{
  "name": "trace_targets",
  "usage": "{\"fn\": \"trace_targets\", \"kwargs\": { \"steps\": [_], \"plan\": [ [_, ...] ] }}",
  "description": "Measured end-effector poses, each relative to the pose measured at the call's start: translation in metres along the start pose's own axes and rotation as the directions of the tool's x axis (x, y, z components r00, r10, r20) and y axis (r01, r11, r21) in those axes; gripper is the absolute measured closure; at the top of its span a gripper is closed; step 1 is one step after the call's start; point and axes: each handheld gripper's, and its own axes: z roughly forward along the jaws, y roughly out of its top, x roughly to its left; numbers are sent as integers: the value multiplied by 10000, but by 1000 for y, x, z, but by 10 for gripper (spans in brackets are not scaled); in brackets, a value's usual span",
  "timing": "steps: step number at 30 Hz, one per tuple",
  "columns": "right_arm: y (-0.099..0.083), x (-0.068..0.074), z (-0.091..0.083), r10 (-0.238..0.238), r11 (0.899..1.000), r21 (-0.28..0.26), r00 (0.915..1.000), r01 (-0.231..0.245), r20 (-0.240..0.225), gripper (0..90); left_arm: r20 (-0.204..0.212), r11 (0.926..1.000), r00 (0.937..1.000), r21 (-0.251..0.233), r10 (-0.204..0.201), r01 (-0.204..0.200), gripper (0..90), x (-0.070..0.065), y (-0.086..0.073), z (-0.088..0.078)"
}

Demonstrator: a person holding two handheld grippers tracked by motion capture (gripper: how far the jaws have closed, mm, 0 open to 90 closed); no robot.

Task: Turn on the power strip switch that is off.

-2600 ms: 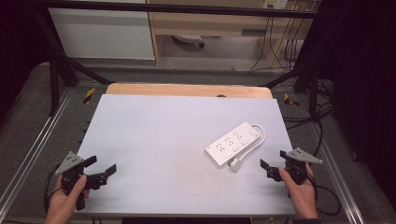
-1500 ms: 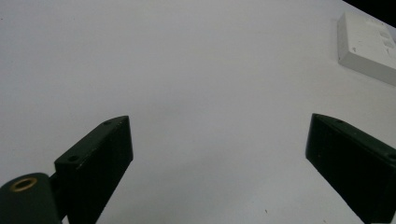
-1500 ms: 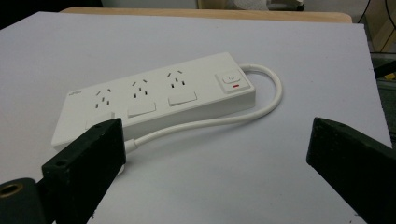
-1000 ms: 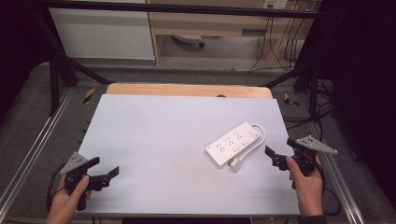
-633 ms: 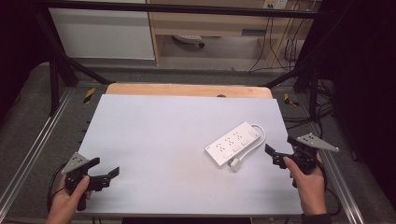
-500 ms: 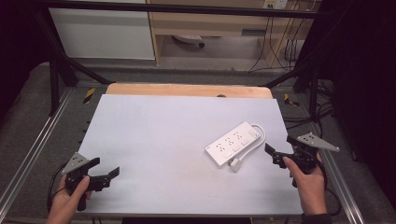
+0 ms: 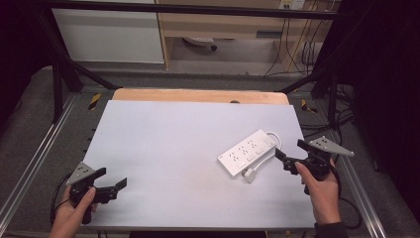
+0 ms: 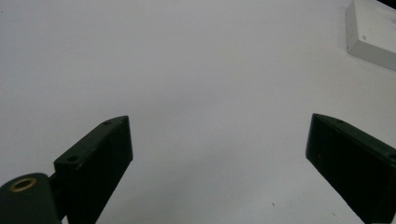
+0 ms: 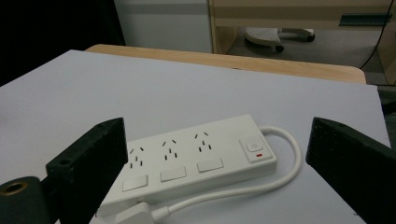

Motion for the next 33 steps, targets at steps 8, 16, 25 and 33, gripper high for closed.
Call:
{"fn": "trace_targets", "kwargs": {
  "steps": [8,16,25,33],
  "plan": [
    [3,9,10,-119,9999,-108,9999,119,-70,76,25,10000,10000,30,40,-40,73,-1,0,1],
    [4,15,17,-107,9999,-105,9999,106,-108,89,9,10000,10000,18,40,-40,73,-1,0,1],
    [5,26,29,-278,9996,-54,9995,277,-127,180,21,10000,10000,41,46,-46,73,0,0,1],
    [6,30,36,-193,9997,-133,9998,194,50,244,21,9999,10000,89,87,-87,73,0,0,1]
  ]
}}
